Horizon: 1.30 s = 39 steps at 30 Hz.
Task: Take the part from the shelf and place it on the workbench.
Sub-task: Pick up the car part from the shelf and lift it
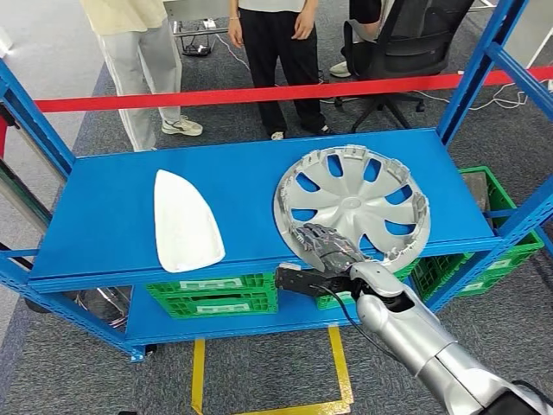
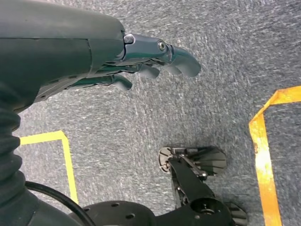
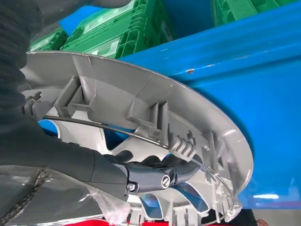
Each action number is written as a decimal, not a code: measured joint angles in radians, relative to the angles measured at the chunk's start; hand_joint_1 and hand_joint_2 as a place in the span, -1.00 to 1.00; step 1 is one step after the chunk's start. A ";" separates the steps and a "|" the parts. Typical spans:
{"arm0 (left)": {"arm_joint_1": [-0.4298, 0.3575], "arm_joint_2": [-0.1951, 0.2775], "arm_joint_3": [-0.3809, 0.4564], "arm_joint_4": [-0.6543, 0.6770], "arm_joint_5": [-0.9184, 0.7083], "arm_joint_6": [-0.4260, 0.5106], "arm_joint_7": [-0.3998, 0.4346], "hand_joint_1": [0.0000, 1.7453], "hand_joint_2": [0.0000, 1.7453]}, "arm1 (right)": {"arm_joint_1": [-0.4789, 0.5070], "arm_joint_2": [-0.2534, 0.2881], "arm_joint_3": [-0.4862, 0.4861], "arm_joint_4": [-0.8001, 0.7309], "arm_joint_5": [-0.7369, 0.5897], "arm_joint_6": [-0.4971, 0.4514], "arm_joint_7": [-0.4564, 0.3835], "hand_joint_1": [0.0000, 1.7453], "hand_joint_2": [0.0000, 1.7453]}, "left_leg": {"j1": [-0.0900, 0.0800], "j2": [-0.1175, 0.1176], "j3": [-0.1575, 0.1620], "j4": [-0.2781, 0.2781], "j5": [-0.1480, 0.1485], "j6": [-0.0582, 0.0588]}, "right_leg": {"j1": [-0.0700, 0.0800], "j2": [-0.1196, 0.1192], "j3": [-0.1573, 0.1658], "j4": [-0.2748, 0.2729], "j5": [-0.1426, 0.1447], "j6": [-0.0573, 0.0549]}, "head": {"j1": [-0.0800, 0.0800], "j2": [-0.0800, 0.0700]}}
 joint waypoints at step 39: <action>0.034 0.030 0.042 0.002 -0.037 -0.281 0.200 -1.00 1.00 | 0.009 0.023 -0.148 0.157 0.010 -0.051 0.062 -0.78 1.00 | 0.000 0.000 0.005 0.000 0.008 -0.002 | 0.001 0.000 0.006 -0.003 0.010 -0.002 | 0.000 0.000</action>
